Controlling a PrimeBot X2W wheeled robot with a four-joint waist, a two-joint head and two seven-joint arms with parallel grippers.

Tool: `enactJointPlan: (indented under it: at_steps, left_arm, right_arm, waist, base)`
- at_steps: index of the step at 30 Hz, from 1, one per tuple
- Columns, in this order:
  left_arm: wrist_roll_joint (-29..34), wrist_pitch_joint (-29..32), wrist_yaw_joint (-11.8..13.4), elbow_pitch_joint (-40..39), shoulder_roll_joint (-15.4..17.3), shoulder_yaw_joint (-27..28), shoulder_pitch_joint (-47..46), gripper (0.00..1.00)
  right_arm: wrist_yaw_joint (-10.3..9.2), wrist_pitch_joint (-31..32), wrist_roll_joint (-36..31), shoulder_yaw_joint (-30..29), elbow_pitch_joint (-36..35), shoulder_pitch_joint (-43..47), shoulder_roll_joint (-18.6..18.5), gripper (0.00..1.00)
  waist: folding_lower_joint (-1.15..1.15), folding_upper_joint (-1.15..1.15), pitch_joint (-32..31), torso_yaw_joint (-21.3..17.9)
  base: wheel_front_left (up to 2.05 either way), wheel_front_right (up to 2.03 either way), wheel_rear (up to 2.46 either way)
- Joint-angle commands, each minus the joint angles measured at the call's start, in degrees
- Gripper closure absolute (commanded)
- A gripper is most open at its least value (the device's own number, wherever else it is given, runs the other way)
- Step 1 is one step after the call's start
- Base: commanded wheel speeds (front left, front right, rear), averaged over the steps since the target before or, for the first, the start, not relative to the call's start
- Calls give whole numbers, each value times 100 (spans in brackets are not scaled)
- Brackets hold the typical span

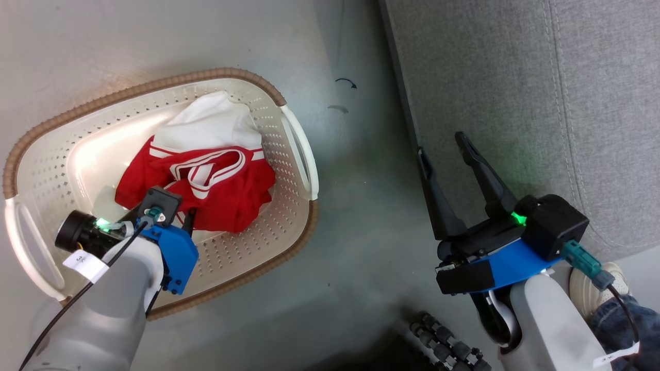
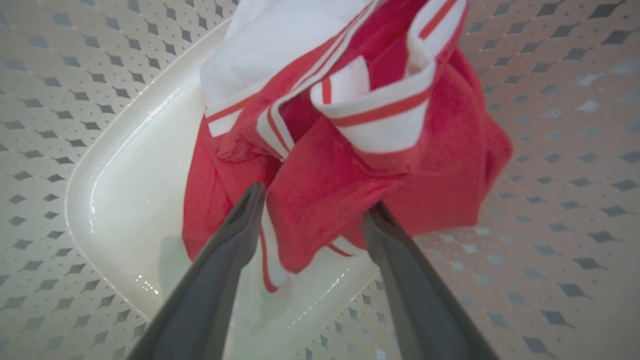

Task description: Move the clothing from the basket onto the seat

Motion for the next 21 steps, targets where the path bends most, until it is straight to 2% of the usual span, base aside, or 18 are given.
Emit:
enactJointPlan:
  at_steps: [1, 5, 6, 7, 8, 9, 21]
  left_arm:
    - [1, -7, 37, 66, -21, -22, -154, 0]
    - [-50, -12, 96, 144, -87, -5, -280, 0]
    - [-44, -17, 110, 162, -95, -8, -295, 22]
    - [-49, -14, 118, 180, -106, -11, -307, 66]
    - [-49, -14, 118, 180, -106, -11, -307, 66]
    - [-64, 9, 112, 199, -116, -17, -309, 100]
    - [-236, -7, -51, 300, -162, -12, -271, 100]
  right_arm:
    - [3, -29, 6, 16, -42, -99, 5, 0]
    - [3, -29, 37, 52, -63, -107, 5, 0]
    - [3, -29, 45, 63, -64, -112, 5, 0]
    - [3, -30, 49, 75, -62, -117, 5, 0]
    - [3, -30, 49, 75, -62, -117, 5, 0]
    - [3, -30, 51, 90, -57, -122, 5, 0]
    - [3, -30, 55, 106, 5, -174, 5, 0]
  waist:
    - [0, 0, 46, -3]
    - [0, 0, 96, -15]
    - [0, 0, 102, -19]
    - [0, 0, 105, -23]
    - [0, 0, 105, -23]
    - [0, 0, 104, -28]
    - [0, 0, -25, 8]
  base:
    - [0, 0, 0]
    - [0, 0, 0]
    - [0, 0, 0]
    - [0, 0, 0]
    - [0, 0, 0]
    - [0, 0, 0]
    - [0, 0, 0]
